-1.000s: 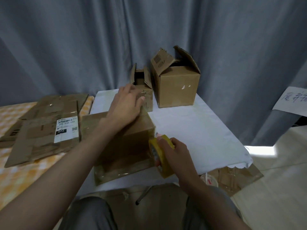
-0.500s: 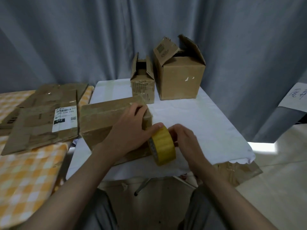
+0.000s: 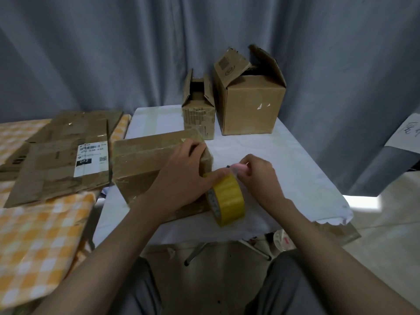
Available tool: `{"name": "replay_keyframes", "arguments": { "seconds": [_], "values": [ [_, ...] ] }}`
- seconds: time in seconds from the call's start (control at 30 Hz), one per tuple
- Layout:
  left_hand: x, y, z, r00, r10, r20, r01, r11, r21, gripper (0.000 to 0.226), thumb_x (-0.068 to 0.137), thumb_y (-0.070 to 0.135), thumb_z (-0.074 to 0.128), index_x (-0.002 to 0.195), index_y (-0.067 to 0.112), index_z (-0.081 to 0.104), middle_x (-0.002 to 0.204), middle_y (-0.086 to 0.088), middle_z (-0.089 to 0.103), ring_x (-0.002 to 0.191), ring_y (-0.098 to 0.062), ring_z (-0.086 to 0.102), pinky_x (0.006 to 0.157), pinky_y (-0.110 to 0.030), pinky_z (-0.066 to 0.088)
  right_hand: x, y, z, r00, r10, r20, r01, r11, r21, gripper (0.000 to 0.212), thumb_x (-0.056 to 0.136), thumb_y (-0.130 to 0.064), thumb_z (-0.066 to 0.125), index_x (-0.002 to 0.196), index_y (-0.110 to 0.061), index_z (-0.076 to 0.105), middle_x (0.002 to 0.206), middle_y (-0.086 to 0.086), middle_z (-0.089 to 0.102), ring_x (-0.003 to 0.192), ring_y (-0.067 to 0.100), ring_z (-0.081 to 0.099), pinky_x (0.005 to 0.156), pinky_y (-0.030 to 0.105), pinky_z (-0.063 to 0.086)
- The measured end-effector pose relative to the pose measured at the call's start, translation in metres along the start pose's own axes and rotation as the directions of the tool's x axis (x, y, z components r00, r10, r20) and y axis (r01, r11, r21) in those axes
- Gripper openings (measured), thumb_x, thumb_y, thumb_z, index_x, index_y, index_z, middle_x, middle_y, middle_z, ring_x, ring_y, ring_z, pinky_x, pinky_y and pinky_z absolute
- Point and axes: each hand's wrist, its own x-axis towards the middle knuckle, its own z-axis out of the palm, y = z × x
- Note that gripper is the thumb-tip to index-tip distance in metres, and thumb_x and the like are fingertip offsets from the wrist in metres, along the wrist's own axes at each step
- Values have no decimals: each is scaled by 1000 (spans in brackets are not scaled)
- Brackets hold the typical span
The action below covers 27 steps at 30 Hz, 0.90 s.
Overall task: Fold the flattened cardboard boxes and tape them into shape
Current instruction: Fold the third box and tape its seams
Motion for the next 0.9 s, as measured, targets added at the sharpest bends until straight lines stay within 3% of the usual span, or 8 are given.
{"name": "replay_keyframes", "arguments": {
  "seconds": [0.1, 0.2, 0.3, 0.4, 0.67, 0.9],
  "values": [
    [0, -1, 0, 1000, -5, 14, 5, 1000, -19, 101, 74, 89, 30, 146, 18, 41, 140, 2, 40, 123, -14, 40, 96, -24, 30, -5, 0, -23, 996, -9, -90, 31, 970, 242, 11, 88, -21, 74, 91, -12, 71, 86, -2, 70, 78, 15, 64, 72, 37, 54],
    [0, 0, -1, 1000, -12, 22, 13, 999, -39, 106, 71, 91, 29, 147, 18, 39, 142, 2, 39, 125, -15, 40, 100, -27, 32, -14, -7, -42, 979, -131, -155, 179, 916, 358, 7, 89, -12, 72, 96, -15, 72, 96, -3, 72, 91, 14, 67, 76, 37, 55],
    [-1, 2, -1, 1000, -18, 24, 19, 999, -51, 106, 70, 91, 31, 147, 18, 39, 142, 2, 40, 124, -15, 40, 97, -25, 32, -17, -20, -50, 907, -366, -208, 415, 862, 291, 20, 90, -2, 69, 99, -19, 76, 100, -4, 71, 98, 14, 66, 80, 26, 54],
    [-2, 3, -2, 1000, 0, 6, 1, 999, -48, 102, 72, 89, 35, 144, 17, 43, 138, 3, 42, 120, -13, 40, 94, -23, 29, -12, -29, -45, 852, -495, -172, 522, 827, 207, 23, 90, 2, 70, 101, -17, 78, 99, -1, 69, 94, 9, 63, 80, 21, 51],
    [-2, 4, -3, 1000, 5, 3, -4, 1000, -31, 101, 71, 87, 36, 141, 14, 46, 134, 2, 44, 117, -14, 42, 92, -21, 28, -4, -31, -33, 825, -550, -128, 564, 815, 131, 21, 90, 0, 70, 102, -15, 78, 93, 2, 64, 86, 3, 57, 77, 10, 43],
    [-1, 3, -1, 1000, -2, -5, 2, 999, -35, 100, 73, 86, 41, 144, 15, 43, 137, 2, 43, 121, -14, 41, 96, -22, 29, 4, -17, -31, 826, -552, -111, 559, 828, 41, 17, 92, -2, 68, 101, -14, 77, 91, 2, 57, 82, 8, 55, 72, 19, 47]
  ]
}}
